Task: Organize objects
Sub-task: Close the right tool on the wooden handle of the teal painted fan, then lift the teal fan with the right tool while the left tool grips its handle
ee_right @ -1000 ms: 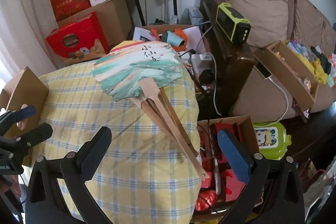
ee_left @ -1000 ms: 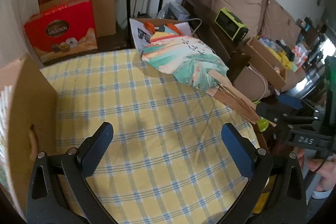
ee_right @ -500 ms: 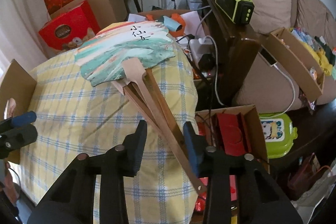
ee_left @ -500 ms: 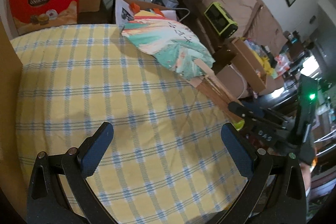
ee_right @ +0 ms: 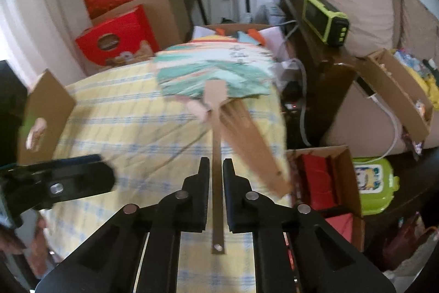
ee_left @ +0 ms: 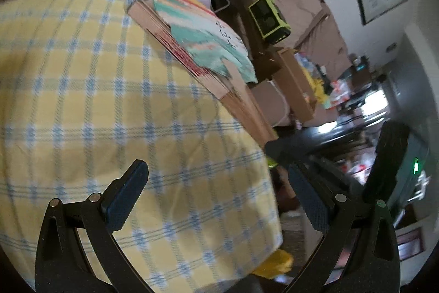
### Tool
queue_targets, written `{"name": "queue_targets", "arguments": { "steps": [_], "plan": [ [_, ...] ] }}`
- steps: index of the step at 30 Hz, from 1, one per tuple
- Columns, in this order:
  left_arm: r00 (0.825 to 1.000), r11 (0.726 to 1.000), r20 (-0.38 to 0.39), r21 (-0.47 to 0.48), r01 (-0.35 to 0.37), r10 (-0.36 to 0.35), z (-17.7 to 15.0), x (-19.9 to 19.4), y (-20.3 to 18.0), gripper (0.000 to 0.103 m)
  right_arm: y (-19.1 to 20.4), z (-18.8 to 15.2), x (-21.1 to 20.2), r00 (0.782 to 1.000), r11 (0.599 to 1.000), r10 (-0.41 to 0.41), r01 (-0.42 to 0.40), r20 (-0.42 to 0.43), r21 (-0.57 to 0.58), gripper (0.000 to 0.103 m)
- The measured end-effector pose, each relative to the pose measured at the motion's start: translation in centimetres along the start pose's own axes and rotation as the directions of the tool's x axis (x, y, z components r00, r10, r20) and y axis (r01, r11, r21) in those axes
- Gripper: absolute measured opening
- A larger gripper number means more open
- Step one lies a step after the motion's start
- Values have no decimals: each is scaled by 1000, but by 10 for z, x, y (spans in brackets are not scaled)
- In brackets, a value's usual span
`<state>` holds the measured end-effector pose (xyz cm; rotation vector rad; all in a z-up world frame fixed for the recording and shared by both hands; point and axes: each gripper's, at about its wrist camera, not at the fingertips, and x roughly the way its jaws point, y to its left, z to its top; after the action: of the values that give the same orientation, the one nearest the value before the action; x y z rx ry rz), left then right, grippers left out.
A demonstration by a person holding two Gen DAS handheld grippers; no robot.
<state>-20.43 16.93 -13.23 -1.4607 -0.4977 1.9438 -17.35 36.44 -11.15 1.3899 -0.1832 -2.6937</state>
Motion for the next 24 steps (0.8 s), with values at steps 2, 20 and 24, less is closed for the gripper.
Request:
{"name": "queue_targets", "arguments": {
  "steps": [2, 20, 24],
  "plan": [
    [999, 998, -13, -35, 50, -51, -1, 4, 3, 102, 6, -3, -2, 999, 999, 33, -33, 0, 3, 9],
    [988, 987, -37, -74, 144, -147, -12, 15, 10, 16, 69, -37, -29, 990, 986, 144, -142, 12, -85, 10],
    [990, 990, -6, -43, 137, -138, -17, -5, 6, 16, 83, -40, -37, 987, 981, 160, -156, 23, -111, 11]
  ]
}}
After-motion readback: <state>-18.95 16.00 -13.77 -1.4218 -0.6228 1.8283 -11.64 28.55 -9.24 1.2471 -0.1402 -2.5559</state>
